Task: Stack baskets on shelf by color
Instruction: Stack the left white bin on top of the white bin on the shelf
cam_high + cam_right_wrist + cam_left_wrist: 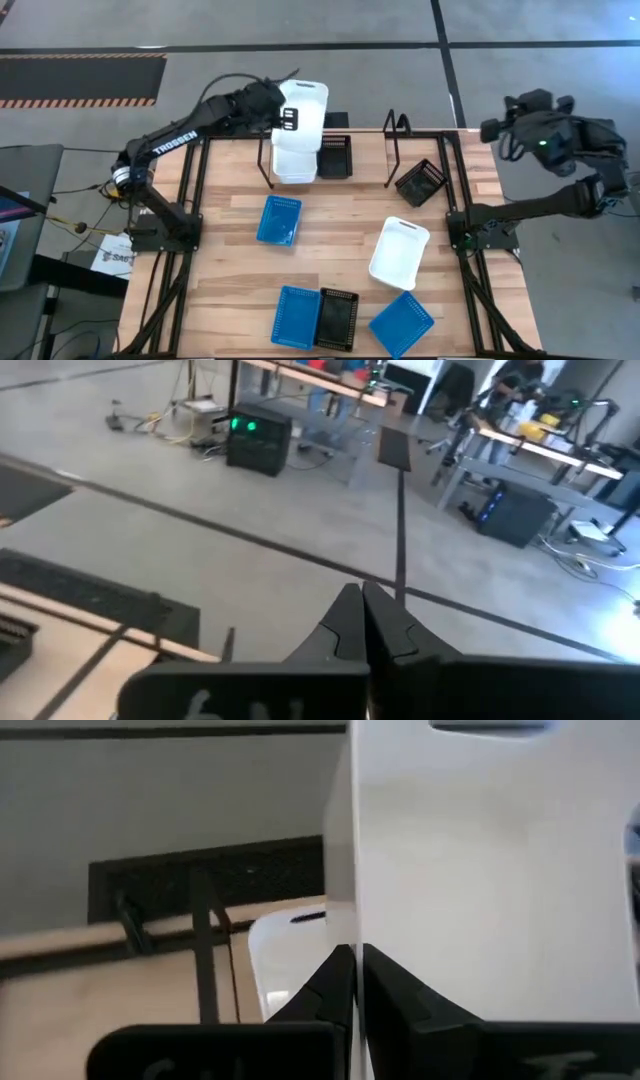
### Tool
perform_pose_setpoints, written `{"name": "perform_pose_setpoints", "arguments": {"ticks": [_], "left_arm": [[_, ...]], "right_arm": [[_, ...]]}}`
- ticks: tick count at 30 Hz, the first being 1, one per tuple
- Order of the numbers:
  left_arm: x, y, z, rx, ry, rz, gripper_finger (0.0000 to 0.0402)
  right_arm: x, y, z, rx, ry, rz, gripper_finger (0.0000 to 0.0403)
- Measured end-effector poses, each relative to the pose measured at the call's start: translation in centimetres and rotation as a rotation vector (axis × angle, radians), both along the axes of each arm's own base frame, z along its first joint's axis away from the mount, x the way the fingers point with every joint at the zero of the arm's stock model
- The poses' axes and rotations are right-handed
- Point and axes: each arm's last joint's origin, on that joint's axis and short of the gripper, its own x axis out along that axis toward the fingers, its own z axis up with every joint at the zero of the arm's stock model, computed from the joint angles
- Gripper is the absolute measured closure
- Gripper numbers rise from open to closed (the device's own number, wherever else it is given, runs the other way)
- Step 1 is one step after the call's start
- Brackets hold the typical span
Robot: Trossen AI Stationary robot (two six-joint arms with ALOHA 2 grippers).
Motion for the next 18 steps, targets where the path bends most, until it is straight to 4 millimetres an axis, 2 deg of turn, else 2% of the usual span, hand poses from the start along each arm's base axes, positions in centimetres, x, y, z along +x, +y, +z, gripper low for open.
{"name": "perform_pose_setpoints", "arguments": {"ticks": [4,9,18], "left_arm": [[0.5,-1.5,-1.5,-0.044,-0.011,0.070,0.0401],[0.8,-2.4,-3.5,-0.074,-0.022,0.154,0.0401],[0.9,-2.4,-4.0,-0.061,-0.041,0.191,0.0402]], "right_arm": [[-2.3,0.4,0.0,-0.011,-0.036,-0.001,0.0402],[-4.5,0.7,-0.2,-0.018,-0.073,0.015,0.0402],[-5.9,1.1,-0.5,0.013,-0.100,0.084,0.0402]]}}
